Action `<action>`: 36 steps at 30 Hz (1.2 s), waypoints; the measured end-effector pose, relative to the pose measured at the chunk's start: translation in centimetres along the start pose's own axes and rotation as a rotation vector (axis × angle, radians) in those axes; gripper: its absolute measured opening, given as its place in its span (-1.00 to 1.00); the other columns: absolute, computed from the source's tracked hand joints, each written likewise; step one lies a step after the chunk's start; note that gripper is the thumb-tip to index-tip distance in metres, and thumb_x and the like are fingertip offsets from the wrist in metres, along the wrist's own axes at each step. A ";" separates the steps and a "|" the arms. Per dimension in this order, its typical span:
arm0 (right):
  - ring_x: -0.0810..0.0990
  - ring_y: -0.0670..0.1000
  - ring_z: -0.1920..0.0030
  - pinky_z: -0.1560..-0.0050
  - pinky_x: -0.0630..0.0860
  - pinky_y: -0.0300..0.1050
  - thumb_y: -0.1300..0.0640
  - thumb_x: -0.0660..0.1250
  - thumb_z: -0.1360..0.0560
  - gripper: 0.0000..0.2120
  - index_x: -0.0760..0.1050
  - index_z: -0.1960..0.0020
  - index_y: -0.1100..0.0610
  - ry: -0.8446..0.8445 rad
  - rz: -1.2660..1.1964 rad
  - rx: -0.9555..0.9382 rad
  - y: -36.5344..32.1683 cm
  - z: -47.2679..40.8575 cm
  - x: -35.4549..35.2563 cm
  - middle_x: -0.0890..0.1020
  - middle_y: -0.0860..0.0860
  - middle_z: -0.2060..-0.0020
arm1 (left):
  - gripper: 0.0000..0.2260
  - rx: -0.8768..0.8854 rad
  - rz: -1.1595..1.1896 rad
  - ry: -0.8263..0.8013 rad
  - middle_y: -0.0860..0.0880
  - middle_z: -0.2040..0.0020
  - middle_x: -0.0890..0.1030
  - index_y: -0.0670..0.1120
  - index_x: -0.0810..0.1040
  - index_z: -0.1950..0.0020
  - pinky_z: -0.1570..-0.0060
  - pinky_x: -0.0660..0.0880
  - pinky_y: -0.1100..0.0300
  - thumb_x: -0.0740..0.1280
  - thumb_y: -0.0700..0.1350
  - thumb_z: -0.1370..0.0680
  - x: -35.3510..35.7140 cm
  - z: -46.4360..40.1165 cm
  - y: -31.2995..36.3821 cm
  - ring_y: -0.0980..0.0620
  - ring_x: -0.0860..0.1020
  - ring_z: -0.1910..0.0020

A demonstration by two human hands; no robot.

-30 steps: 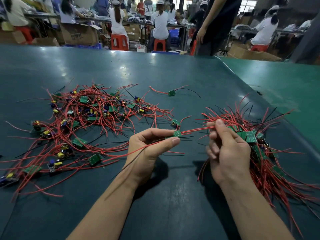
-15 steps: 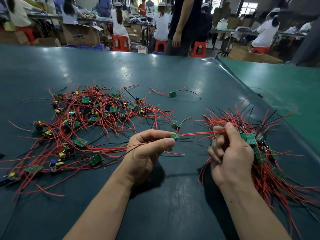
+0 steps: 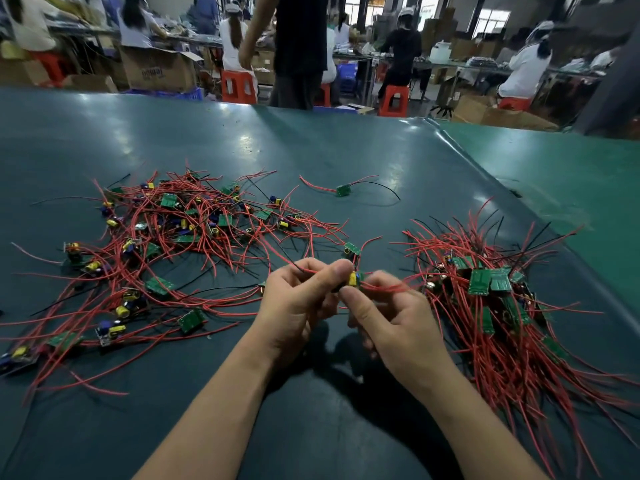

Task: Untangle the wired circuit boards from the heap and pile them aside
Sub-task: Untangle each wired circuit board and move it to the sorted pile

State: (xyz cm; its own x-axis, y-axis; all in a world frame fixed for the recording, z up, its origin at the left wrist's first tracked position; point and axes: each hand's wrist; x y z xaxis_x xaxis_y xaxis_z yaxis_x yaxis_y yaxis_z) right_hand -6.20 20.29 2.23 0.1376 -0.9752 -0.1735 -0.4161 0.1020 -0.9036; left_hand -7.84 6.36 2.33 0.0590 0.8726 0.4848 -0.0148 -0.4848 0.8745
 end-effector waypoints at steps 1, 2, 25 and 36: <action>0.49 -0.19 0.52 0.48 0.36 -0.41 -0.08 0.39 -0.48 -0.90 0.56 0.21 -0.21 -0.019 0.040 -0.025 -0.2 0.2 -0.1 0.59 -0.17 0.43 | -0.82 -0.007 -0.021 -0.007 -0.05 0.42 0.53 -0.06 0.58 0.43 0.34 0.29 0.17 0.52 -0.10 -0.31 0.0 0.0 0.0 0.03 0.36 0.35; 0.50 -0.19 0.51 0.48 0.36 -0.39 -0.10 0.36 -0.48 -0.92 0.59 0.19 -0.20 -0.043 0.034 -0.014 -0.3 0.4 0.0 0.59 -0.18 0.43 | -0.82 -0.011 -0.032 -0.028 -0.07 0.41 0.54 -0.07 0.58 0.43 0.34 0.33 0.15 0.55 -0.09 -0.29 -0.1 0.1 -0.1 0.00 0.40 0.35; 0.35 -0.02 0.65 0.60 0.24 -0.33 -0.19 0.11 -0.62 -0.38 0.58 0.45 0.14 0.616 -0.625 0.306 -0.5 -1.3 -1.3 0.55 0.12 0.53 | -0.84 0.616 -1.383 0.677 -0.07 0.07 0.60 -0.08 0.61 -0.02 -0.02 0.38 0.01 0.37 -0.14 -0.45 -2.2 0.6 -0.2 -0.13 0.48 0.02; 0.31 -0.04 0.64 0.60 0.19 -0.33 -0.16 0.14 -0.62 -0.43 0.55 0.43 0.13 0.547 -0.513 0.350 -0.2 -1.2 -1.3 0.49 0.09 0.55 | -0.80 0.352 -1.488 0.689 -0.05 -0.07 0.62 0.00 0.62 -0.14 -0.08 0.35 0.00 0.34 -0.08 -0.53 -3.3 0.8 0.3 -0.13 0.48 -0.08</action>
State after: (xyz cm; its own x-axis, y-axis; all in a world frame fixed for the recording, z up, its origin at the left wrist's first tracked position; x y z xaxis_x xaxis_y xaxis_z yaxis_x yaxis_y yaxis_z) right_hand -7.33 21.31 3.13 -0.2604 -0.8656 0.4277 -0.1048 -0.4150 -0.9038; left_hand -7.27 3.25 0.99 -0.6049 0.3679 -0.7062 -0.1373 0.8254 0.5475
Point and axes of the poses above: each hand's wrist, its own z-axis away from the middle knuckle, its own x-axis out of the palm, y = z × x
